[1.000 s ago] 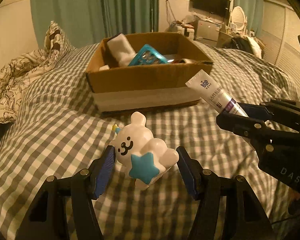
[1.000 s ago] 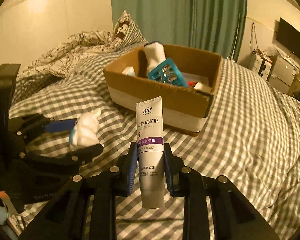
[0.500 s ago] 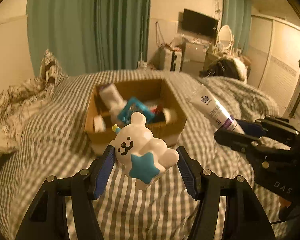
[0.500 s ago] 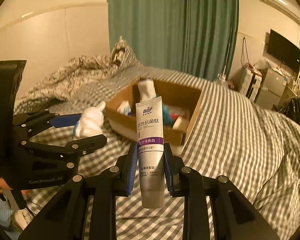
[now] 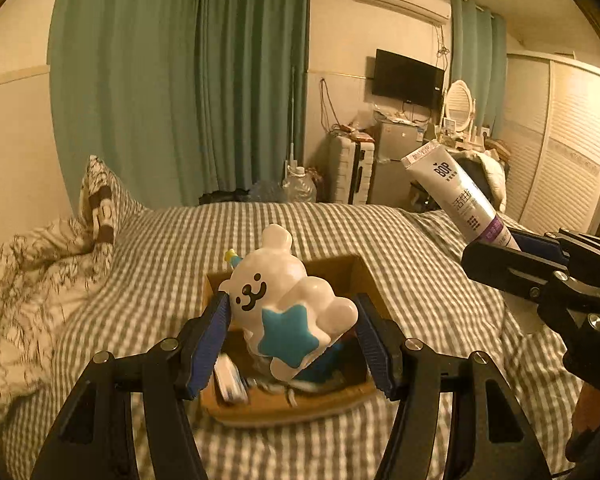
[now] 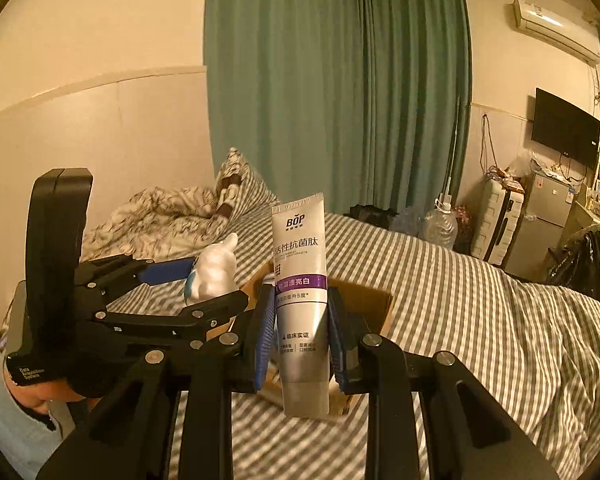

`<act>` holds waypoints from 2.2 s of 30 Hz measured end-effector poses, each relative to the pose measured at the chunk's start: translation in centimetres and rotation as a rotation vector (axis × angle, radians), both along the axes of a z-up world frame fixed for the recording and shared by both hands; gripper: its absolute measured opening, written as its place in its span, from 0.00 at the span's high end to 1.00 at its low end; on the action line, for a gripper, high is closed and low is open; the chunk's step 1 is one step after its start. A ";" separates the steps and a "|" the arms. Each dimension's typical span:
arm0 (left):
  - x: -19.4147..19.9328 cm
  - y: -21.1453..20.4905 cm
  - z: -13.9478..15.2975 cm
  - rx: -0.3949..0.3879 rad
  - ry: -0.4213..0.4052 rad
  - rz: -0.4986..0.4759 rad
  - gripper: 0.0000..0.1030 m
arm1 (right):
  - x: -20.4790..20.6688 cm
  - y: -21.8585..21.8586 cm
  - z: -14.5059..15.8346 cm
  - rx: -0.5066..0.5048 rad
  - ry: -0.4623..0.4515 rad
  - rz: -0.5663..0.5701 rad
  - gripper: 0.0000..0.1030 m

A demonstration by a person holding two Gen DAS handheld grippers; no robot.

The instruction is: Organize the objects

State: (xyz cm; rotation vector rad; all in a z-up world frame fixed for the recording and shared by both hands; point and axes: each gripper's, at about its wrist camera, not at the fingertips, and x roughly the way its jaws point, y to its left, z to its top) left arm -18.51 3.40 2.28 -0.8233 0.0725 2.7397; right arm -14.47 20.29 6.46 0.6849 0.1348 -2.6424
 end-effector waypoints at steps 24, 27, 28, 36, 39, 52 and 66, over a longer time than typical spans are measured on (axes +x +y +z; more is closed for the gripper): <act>-9.6 1.8 -11.5 -0.104 -0.184 -0.050 0.38 | -15.3 -0.4 -14.3 0.061 -0.276 -0.075 0.76; -9.8 1.8 -12.3 -0.099 -0.212 -0.063 0.38 | -15.4 -0.2 -15.0 0.060 -0.288 -0.077 0.76; -9.9 1.9 -12.5 -0.104 -0.218 -0.068 0.38 | -15.4 -0.1 -15.1 0.061 -0.287 -0.079 0.76; -10.4 1.6 -12.7 -0.091 -0.234 -0.046 0.24 | -14.7 0.8 -13.6 0.039 -0.254 -0.131 0.49; -10.0 1.3 -11.2 -0.094 -0.194 -0.025 0.16 | -14.0 1.2 -12.2 0.031 -0.232 -0.158 0.41; -3.9 0.4 0.3 -0.058 0.030 0.103 0.00 | -6.3 4.2 -1.1 -0.010 -0.029 -0.245 0.06; 8.6 0.2 10.3 0.041 0.322 0.108 0.00 | 5.5 7.3 7.1 -0.094 0.131 -0.331 0.00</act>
